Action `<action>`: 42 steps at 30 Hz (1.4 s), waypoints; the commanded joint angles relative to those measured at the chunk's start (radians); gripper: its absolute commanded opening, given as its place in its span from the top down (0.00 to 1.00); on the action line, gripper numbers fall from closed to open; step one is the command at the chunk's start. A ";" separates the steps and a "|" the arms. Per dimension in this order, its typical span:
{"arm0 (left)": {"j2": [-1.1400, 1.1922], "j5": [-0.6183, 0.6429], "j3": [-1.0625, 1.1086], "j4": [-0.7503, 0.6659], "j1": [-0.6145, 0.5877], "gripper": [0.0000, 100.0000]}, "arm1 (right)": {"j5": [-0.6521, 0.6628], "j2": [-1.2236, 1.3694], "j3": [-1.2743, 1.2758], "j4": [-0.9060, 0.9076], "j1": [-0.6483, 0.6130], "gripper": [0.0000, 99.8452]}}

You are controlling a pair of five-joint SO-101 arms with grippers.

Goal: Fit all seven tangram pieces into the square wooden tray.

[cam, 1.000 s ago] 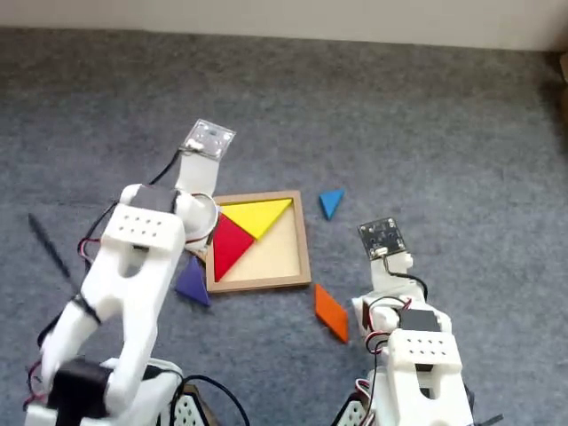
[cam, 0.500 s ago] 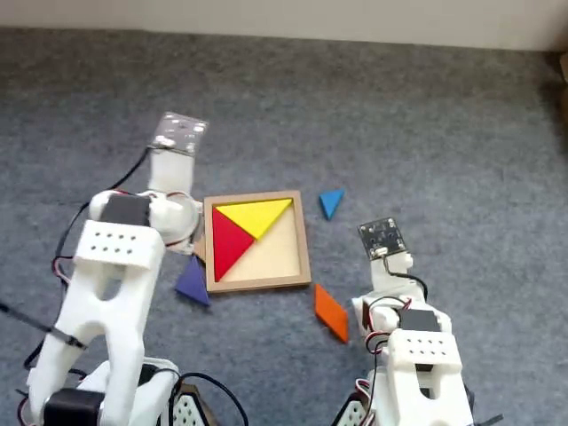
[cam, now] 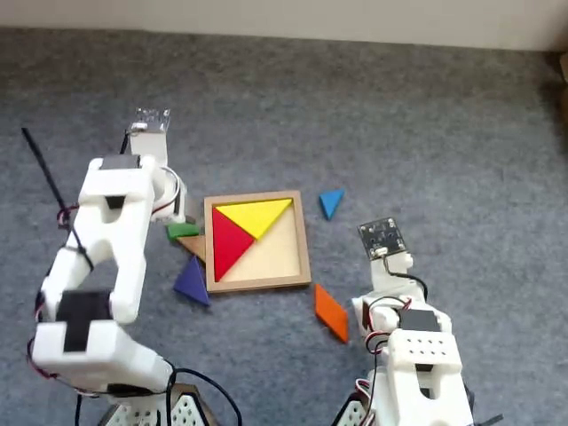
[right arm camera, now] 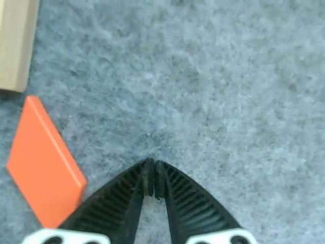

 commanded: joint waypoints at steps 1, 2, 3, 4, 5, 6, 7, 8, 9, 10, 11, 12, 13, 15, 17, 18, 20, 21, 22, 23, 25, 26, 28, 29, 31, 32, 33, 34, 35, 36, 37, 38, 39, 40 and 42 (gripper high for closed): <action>0.104 0.021 -0.148 0.037 0.027 0.75 | -0.005 -0.007 0.007 -0.012 0.012 0.98; 0.131 0.023 -0.168 0.057 0.036 0.75 | -0.005 -0.007 0.007 -0.012 0.012 0.98; 0.157 0.023 -0.186 0.072 0.044 0.75 | -0.005 -0.007 0.007 -0.012 0.012 0.98; 0.185 0.023 -0.202 0.083 0.047 0.75 | -0.005 -0.007 0.007 -0.012 0.012 0.98; 0.211 0.025 -0.216 0.087 0.048 0.75 | -0.005 -0.007 0.007 -0.012 0.012 0.98; 0.239 0.038 -0.226 0.087 0.047 0.75 | -0.005 -0.007 0.007 -0.012 0.012 0.98; 0.263 0.055 -0.237 0.087 0.042 0.75 | -0.003 -0.007 0.007 -0.012 0.012 0.98; 0.280 0.064 -0.251 0.095 0.039 0.75 | -0.003 -0.007 0.007 -0.012 0.012 0.98; 0.297 0.068 -0.268 0.114 0.039 0.75 | -0.003 -0.007 0.007 -0.012 0.012 0.98; 0.312 0.066 -0.289 0.133 0.039 0.75 | -0.003 -0.007 0.007 -0.012 0.012 0.98; 0.325 0.066 -0.311 0.158 0.042 0.76 | -0.003 -0.007 0.007 -0.012 0.012 0.98; 0.334 0.068 -0.323 0.173 0.044 0.76 | -0.003 -0.007 0.007 -0.012 0.012 0.98; 0.346 0.069 -0.335 0.186 0.045 0.76 | -0.003 -0.007 0.007 -0.012 0.012 0.98; 0.367 0.071 -0.354 0.204 0.047 0.76 | -0.003 -0.007 0.007 -0.012 0.012 0.98; 0.387 0.071 -0.377 0.222 0.047 0.76 | -0.003 -0.007 0.007 -0.012 0.012 0.98; 0.395 0.071 -0.389 0.233 0.047 0.76 | -0.003 -0.007 0.007 -0.012 0.012 0.98; 0.409 0.069 -0.403 0.244 0.047 0.77 | -0.003 -0.007 0.008 -0.012 0.012 0.98; 0.412 0.066 -0.407 0.244 0.047 0.78 | -0.003 -0.007 0.008 -0.012 0.012 0.98; 0.414 0.064 -0.410 0.244 0.047 0.80 | -0.003 -0.007 0.008 -0.012 0.012 0.98; 0.414 0.064 -0.410 0.239 0.047 0.82 | -0.003 -0.007 0.008 -0.012 0.012 0.98; 0.412 0.064 -0.410 0.238 0.048 0.85 | -0.003 -0.007 0.008 -0.012 0.012 0.98; 0.412 0.064 -0.410 0.238 0.048 0.85 | -0.003 -0.007 0.008 -0.012 0.012 0.98; 0.410 0.063 -0.410 0.244 0.048 0.86 | -0.003 -0.007 0.008 -0.012 0.012 0.98; 0.401 0.063 -0.410 0.245 0.048 0.86 | -0.003 -0.007 0.008 -0.012 0.012 0.98; 0.367 0.063 -0.401 0.245 0.048 0.86 | -0.003 -0.007 0.008 -0.012 0.012 0.98; 0.346 0.063 -0.401 0.258 0.048 0.86 | -0.003 -0.007 0.008 -0.012 0.012 0.98; 0.323 0.063 -0.403 0.275 0.050 0.86 | -0.003 -0.007 0.008 -0.012 0.012 0.98; 0.297 0.063 -0.404 0.287 0.059 0.86 | -0.003 -0.007 0.008 -0.012 0.012 0.98; 0.269 0.054 -0.404 0.301 0.068 0.86 | -0.003 -0.007 0.008 -0.012 0.012 0.98; 0.243 0.028 -0.401 0.311 0.079 0.86 | -0.003 -0.007 0.008 -0.012 0.012 0.98; 0.223 0.006 -0.401 0.327 0.094 0.86 | -0.003 -0.007 0.008 -0.012 0.012 0.98; 0.203 -0.006 -0.400 0.342 0.110 0.86 | -0.003 -0.007 0.008 -0.012 0.012 0.98; 0.186 -0.008 -0.400 0.353 0.122 0.86 | -0.003 -0.007 0.008 -0.012 0.012 0.98; 0.176 -0.008 -0.400 0.365 0.133 0.86 | -0.003 -0.007 0.008 -0.012 0.012 0.98; 0.154 -0.008 -0.400 0.381 0.153 0.86 | -0.003 -0.007 0.008 -0.012 0.012 0.98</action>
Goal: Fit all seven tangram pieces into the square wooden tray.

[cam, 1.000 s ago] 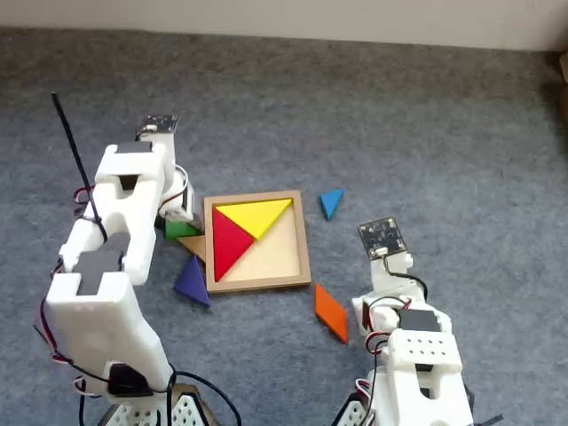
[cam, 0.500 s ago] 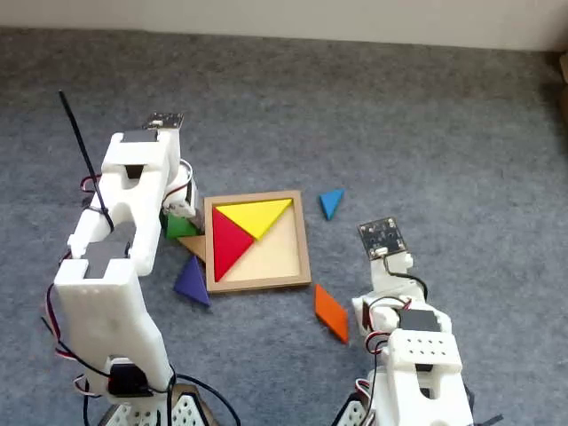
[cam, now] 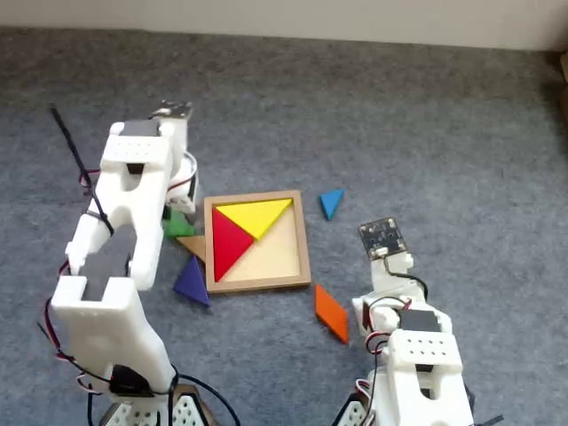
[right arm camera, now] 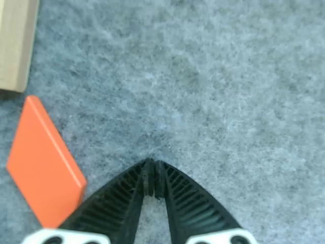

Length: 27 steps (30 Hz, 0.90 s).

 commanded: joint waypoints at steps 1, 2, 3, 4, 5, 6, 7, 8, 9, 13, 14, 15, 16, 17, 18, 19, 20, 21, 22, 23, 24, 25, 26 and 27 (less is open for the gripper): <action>-0.099 -0.012 -0.010 0.041 0.067 0.86 | -0.003 -0.007 0.008 -0.012 0.012 0.98; -0.101 -0.012 -0.010 0.041 0.070 0.86 | -0.003 -0.007 0.008 -0.012 0.012 0.98; -0.101 -0.012 -0.010 0.038 0.070 0.86 | -0.003 -0.007 0.008 -0.012 0.012 0.98; -0.096 -0.012 -0.012 0.034 0.065 0.85 | -0.003 -0.007 0.008 -0.012 0.012 0.98; -0.094 -0.012 -0.012 0.032 0.061 0.85 | -0.003 -0.007 0.008 -0.012 0.012 0.98; -0.094 -0.012 -0.012 0.032 0.051 0.85 | -0.003 -0.007 0.008 -0.012 0.012 0.98; -0.094 -0.012 -0.012 0.035 0.041 0.85 | -0.003 -0.007 0.008 -0.012 0.012 0.98; -0.094 -0.012 -0.012 0.038 0.028 0.85 | -0.003 -0.007 0.008 -0.012 0.012 0.98; -0.094 -0.014 -0.012 0.038 0.016 0.84 | -0.003 -0.007 0.008 -0.012 0.012 0.98; -0.090 -0.012 -0.010 0.032 -0.047 0.75 | -0.003 -0.007 0.008 -0.012 0.012 0.98; -0.088 -0.012 -0.007 0.032 -0.059 0.73 | -0.003 -0.007 0.008 -0.012 0.012 0.98; -0.079 -0.012 0.001 0.032 -0.070 0.72 | -0.003 -0.007 0.008 -0.012 0.012 0.98; -0.065 -0.012 0.001 0.032 -0.079 0.72 | -0.003 -0.007 0.008 -0.012 0.012 0.98; -0.045 -0.014 0.001 0.031 -0.084 0.72 | -0.003 -0.007 0.008 -0.012 0.012 0.98; -0.021 -0.015 0.001 0.028 -0.088 0.72 | -0.003 -0.007 0.008 -0.012 0.012 0.98; 0.010 -0.015 0.001 0.008 -0.091 0.72 | -0.003 -0.007 0.008 -0.012 0.012 0.98; 0.045 -0.015 -0.001 -0.008 -0.091 0.72 | -0.003 -0.007 0.008 -0.012 0.012 0.98; 0.079 -0.015 -0.001 -0.021 -0.090 0.72 | -0.003 -0.007 0.008 -0.012 0.012 0.98; 0.111 -0.017 -0.005 -0.032 -0.085 0.72 | -0.003 -0.007 0.008 -0.012 0.012 0.98; 0.145 -0.017 -0.018 -0.035 -0.079 0.72 | -0.003 -0.007 0.008 -0.012 0.012 0.98; 0.171 -0.015 -0.035 -0.031 -0.068 0.73 | -0.003 -0.007 0.008 -0.012 0.012 0.98; 0.197 -0.017 -0.053 -0.021 -0.058 0.75 | -0.003 -0.007 0.008 -0.012 0.012 0.98; 0.214 -0.017 -0.073 -0.008 -0.048 0.77 | -0.003 -0.007 0.008 -0.012 0.012 0.98; 0.232 -0.018 -0.096 0.005 -0.039 0.80 | -0.003 -0.007 0.008 -0.012 0.012 0.98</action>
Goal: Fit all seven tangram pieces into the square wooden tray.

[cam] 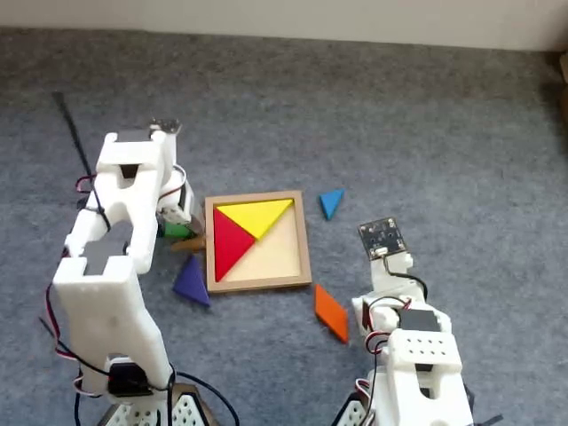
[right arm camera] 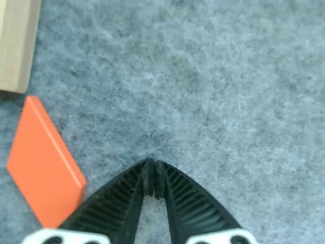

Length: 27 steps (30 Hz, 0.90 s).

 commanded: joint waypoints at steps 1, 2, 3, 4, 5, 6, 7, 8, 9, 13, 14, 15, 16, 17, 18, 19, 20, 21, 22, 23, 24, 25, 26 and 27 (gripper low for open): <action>0.068 -0.012 -0.097 0.035 0.053 0.83 | -0.003 -0.007 0.008 -0.012 0.012 0.98; 0.077 -0.012 -0.110 0.040 0.062 0.85 | -0.003 -0.007 0.008 -0.012 0.012 0.98; 0.085 -0.012 -0.117 0.041 0.073 0.87 | -0.003 -0.007 0.008 -0.012 0.012 0.98; 0.088 -0.012 -0.119 0.040 0.085 0.88 | -0.003 -0.007 0.008 -0.012 0.012 0.98; 0.090 -0.012 -0.124 0.041 0.097 0.88 | -0.003 -0.007 0.008 -0.012 0.012 0.98; 0.088 -0.012 -0.124 0.041 0.108 0.88 | -0.003 -0.007 0.008 -0.012 0.012 0.98; 0.084 -0.012 -0.124 0.044 0.119 0.88 | -0.003 -0.007 0.008 -0.012 0.012 0.98; 0.073 -0.012 -0.122 0.044 0.130 0.88 | -0.003 -0.007 0.008 -0.012 0.012 0.98; 0.058 -0.012 -0.119 0.044 0.137 0.88 | -0.003 -0.007 0.008 -0.012 0.012 0.98; -0.030 -0.012 -0.114 0.046 0.157 0.93 | -0.003 -0.007 0.008 -0.012 0.012 0.98; -0.053 -0.012 -0.114 0.054 0.162 0.94 | -0.003 -0.007 0.008 -0.012 0.012 0.98; -0.070 -0.012 -0.114 0.064 0.168 0.94 | -0.003 -0.007 0.008 -0.012 0.012 0.98; -0.087 -0.012 -0.114 0.072 0.177 0.94 | -0.003 -0.007 0.008 -0.012 0.012 0.98; -0.096 -0.012 -0.113 0.072 0.185 0.94 | -0.003 -0.007 0.008 -0.012 0.012 0.98; -0.094 -0.012 -0.113 0.071 0.194 0.94 | -0.003 -0.007 0.008 -0.012 0.012 0.98; -0.088 -0.012 -0.107 0.066 0.202 0.94 | -0.003 -0.007 0.008 -0.012 0.012 0.98; -0.077 -0.012 -0.102 0.066 0.206 0.94 | -0.003 -0.007 0.008 -0.012 0.012 0.98; -0.065 -0.012 -0.099 0.066 0.213 0.94 | -0.003 -0.007 0.008 -0.012 0.012 0.98; -0.051 -0.012 -0.102 0.066 0.214 0.94 | -0.003 -0.007 0.008 -0.012 0.012 0.98; -0.033 -0.012 -0.108 0.064 0.216 0.94 | -0.003 -0.007 0.008 -0.012 0.012 0.98; -0.024 -0.012 -0.110 0.064 0.216 0.94 | -0.003 -0.007 0.008 -0.012 0.012 0.98; -0.015 -0.012 -0.110 0.064 0.216 0.94 | -0.003 -0.007 0.008 -0.012 0.012 0.98; -0.013 -0.012 -0.110 0.064 0.217 0.94 | -0.003 -0.007 0.008 -0.012 0.012 0.98; -0.018 -0.012 -0.110 0.064 0.217 0.94 | -0.003 -0.007 0.008 -0.012 0.012 0.98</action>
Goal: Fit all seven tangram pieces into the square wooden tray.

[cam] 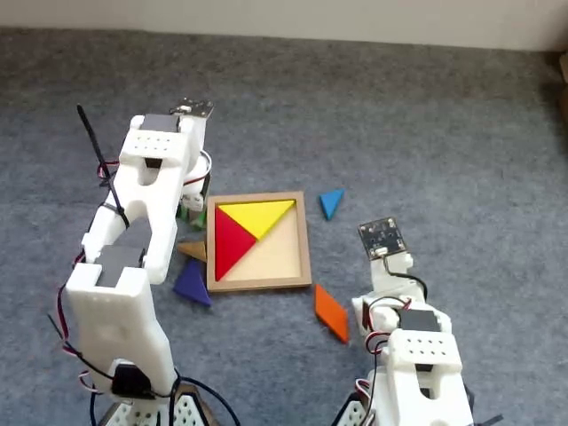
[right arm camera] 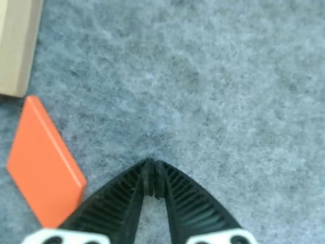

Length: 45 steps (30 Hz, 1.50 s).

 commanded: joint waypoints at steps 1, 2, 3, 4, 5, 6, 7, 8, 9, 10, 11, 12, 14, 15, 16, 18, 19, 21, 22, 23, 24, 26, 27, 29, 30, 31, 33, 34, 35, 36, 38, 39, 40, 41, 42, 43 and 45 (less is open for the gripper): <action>0.008 -0.006 -0.005 0.002 0.045 0.94 | -0.003 -0.007 0.008 -0.012 0.010 0.98; -0.001 -0.006 -0.005 0.002 0.045 0.94 | -0.003 -0.007 0.008 -0.012 0.010 0.98; -0.015 -0.005 -0.005 0.002 0.045 0.94 | -0.003 -0.007 0.008 -0.012 0.010 0.98; -0.027 -0.003 -0.004 0.002 0.047 0.94 | -0.003 -0.007 0.008 -0.012 0.010 0.98; -0.041 -0.003 -0.004 0.002 0.051 0.94 | -0.003 -0.007 0.008 -0.012 0.010 0.98; -0.048 -0.003 -0.004 0.002 0.061 0.94 | -0.003 -0.007 0.008 -0.012 0.010 0.98; -0.054 -0.003 -0.004 0.002 0.068 0.94 | -0.003 -0.007 0.008 -0.012 0.010 0.98; -0.059 -0.002 -0.004 0.002 0.079 0.94 | -0.003 -0.007 0.008 -0.012 0.010 0.98; -0.061 -0.002 -0.004 0.002 0.093 0.94 | -0.003 -0.007 0.008 -0.012 0.010 0.98; -0.061 -0.002 -0.004 0.002 0.107 0.94 | -0.003 -0.007 0.008 -0.012 0.010 0.98; -0.059 0.000 -0.004 0.002 0.119 0.94 | -0.003 -0.007 0.008 -0.012 0.010 0.98; -0.059 0.000 -0.002 -0.006 0.128 0.94 | -0.003 -0.007 0.008 -0.012 0.010 0.98; -0.059 0.000 0.005 -0.034 0.137 0.94 | -0.003 -0.007 0.008 -0.012 0.010 0.98; -0.059 0.000 0.005 -0.043 0.137 0.94 | -0.003 -0.007 0.008 -0.012 0.010 0.98; -0.058 0.000 0.007 -0.052 0.133 0.94 | -0.003 -0.007 0.008 -0.012 0.010 0.98; -0.058 0.000 0.007 -0.057 0.127 0.94 | -0.003 -0.007 0.008 -0.012 0.010 0.98; -0.058 0.000 0.007 -0.054 0.120 0.94 | -0.003 -0.007 0.008 -0.012 0.010 0.98; -0.058 0.000 0.007 -0.054 0.111 0.94 | -0.003 -0.007 0.008 -0.012 0.010 0.98; -0.058 0.000 0.007 -0.052 0.105 0.94 | -0.003 -0.007 0.008 -0.012 0.010 0.98; -0.058 0.000 0.007 -0.049 0.099 0.95 | -0.003 -0.007 0.008 -0.012 0.010 0.98; -0.059 0.000 0.007 -0.048 0.094 0.96 | -0.003 -0.007 0.008 -0.012 0.010 0.98; -0.070 -0.003 0.005 -0.048 0.093 1.00 | -0.003 -0.007 0.008 -0.012 0.010 0.98; -0.076 -0.003 -0.002 -0.040 0.094 0.99 | -0.003 -0.007 0.008 -0.012 0.010 0.98; -0.110 -0.002 0.001 -0.012 0.099 0.99 | -0.003 -0.007 0.008 -0.012 0.010 0.98; -0.131 -0.002 0.005 -0.002 0.107 0.99 | -0.003 -0.007 0.008 -0.012 0.010 0.98; -0.156 -0.002 0.008 0.009 0.120 0.99 | -0.003 -0.007 0.008 -0.012 0.010 0.98; -0.203 0.000 0.015 0.044 0.143 0.99 | -0.003 -0.007 0.008 -0.012 0.010 0.98; -0.229 0.000 0.019 0.057 0.157 0.99 | -0.003 -0.007 0.008 -0.012 0.010 0.98; -0.252 0.000 0.022 0.072 0.177 0.99 | -0.003 -0.007 0.008 -0.012 0.010 0.98; -0.280 0.000 0.035 0.080 0.197 0.99 | -0.003 -0.007 0.008 -0.012 0.010 0.98; -0.328 0.002 0.062 0.089 0.246 0.99 | -0.003 -0.007 0.008 -0.012 0.010 0.98; -0.348 0.002 0.082 0.087 0.272 0.99 | -0.003 -0.007 0.008 -0.012 0.012 0.98; -0.364 0.002 0.104 0.084 0.302 0.99 | -0.003 -0.007 0.008 -0.012 0.012 0.98; -0.380 0.002 0.125 0.081 0.329 0.99 | -0.003 -0.007 0.008 -0.012 0.012 0.98; -0.387 0.002 0.147 0.081 0.354 0.99 | -0.003 -0.007 0.008 -0.012 0.019 0.98; -0.390 0.002 0.163 0.080 0.378 0.99 | -0.003 -0.007 0.007 -0.013 0.030 0.98; -0.390 0.002 0.189 0.068 0.414 0.99 | -0.003 -0.007 0.007 -0.031 0.051 0.98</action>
